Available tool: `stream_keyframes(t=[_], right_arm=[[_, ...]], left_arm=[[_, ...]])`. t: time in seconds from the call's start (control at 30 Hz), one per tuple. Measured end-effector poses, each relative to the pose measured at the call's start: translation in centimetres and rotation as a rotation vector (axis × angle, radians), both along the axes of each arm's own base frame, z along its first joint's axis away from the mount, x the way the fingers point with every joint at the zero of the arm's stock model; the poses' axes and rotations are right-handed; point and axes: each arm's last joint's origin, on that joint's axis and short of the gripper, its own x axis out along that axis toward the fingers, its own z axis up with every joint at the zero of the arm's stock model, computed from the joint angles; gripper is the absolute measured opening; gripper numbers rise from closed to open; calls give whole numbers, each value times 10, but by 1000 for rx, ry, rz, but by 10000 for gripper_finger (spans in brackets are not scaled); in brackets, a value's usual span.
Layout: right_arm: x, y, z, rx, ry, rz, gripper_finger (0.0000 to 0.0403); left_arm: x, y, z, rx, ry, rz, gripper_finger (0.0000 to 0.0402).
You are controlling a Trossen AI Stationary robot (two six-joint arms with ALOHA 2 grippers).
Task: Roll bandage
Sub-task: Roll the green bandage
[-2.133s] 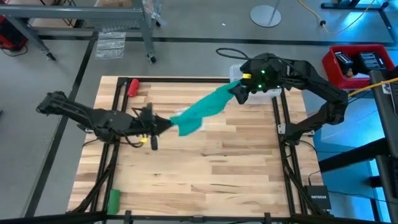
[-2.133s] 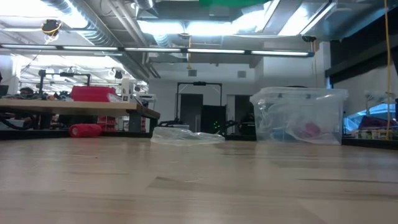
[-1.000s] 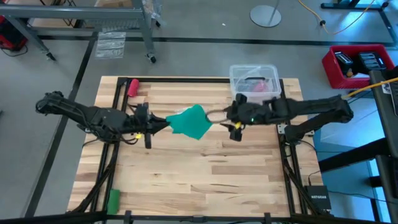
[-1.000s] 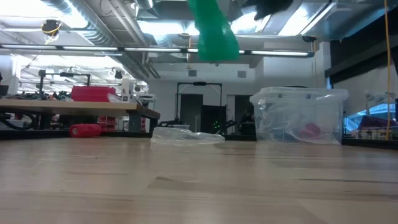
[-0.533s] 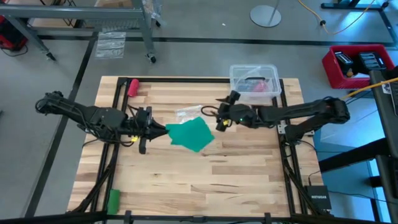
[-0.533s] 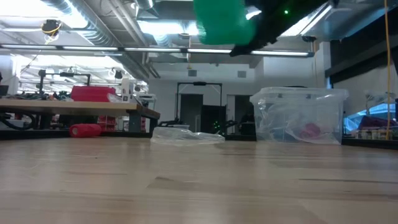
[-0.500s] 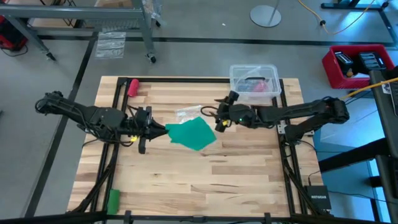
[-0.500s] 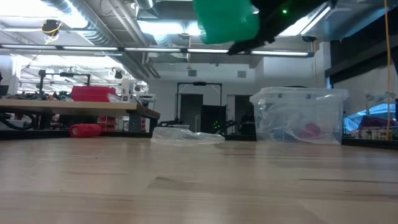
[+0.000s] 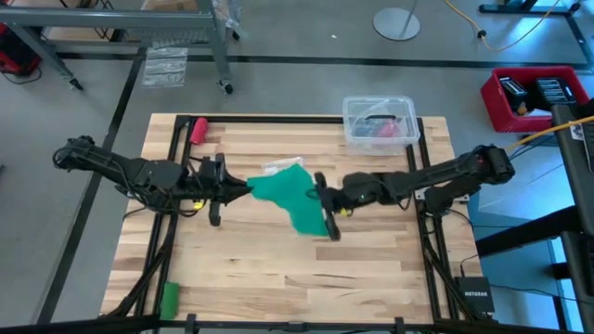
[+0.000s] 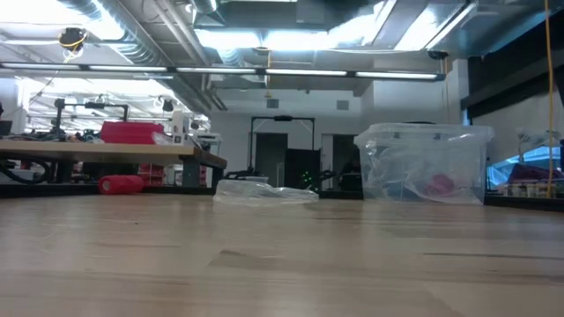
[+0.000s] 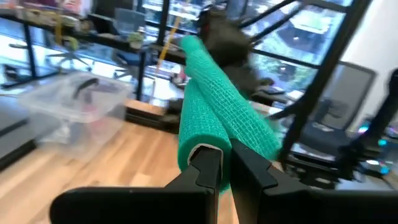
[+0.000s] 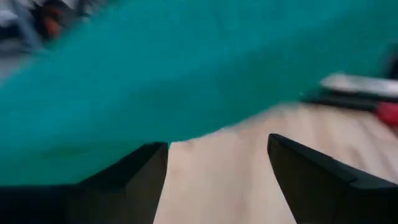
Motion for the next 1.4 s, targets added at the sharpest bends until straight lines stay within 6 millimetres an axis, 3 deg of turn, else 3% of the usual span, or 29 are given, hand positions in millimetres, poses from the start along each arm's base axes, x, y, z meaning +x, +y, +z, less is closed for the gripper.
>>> stream_keyframes(t=[0.13, 0.27, 0.43, 0.53, 0.63, 0.7, 0.97, 1.1, 1.2, 1.4], right_arm=[[2, 20, 45, 33, -102, 60, 280], [2, 16, 100, 18, -206, 33, 280], [-5, -19, 168, -40, -349, -240, 280], [-15, -54, 193, -82, -316, -491, 280], [-23, -81, 197, -46, -196, -634, 280], [-29, -87, 196, -6, -111, -628, 280], [-51, -59, 204, 62, 93, -398, 280], [-58, -34, 201, 23, 121, -303, 280], [-57, -9, 182, -51, 219, -275, 280], [-53, 32, 117, -310, 321, -422, 280]], left_arm=[[3, -1, -3, 8, 19, 7, 17], [10, -4, -9, 13, 50, 6, 17], [24, -9, -20, -3, 96, 2, 17], [32, -14, -25, -23, 110, -37, 17], [36, -19, -27, -29, 102, -62, 17], [35, -21, -26, -32, 97, -68, 17], [28, -18, -18, -50, 54, -70, 17], [26, -17, -15, -59, 34, -70, 17], [25, -17, -11, -67, 2, -71, 17], [22, -16, -8, -65, -16, -74, 17]])
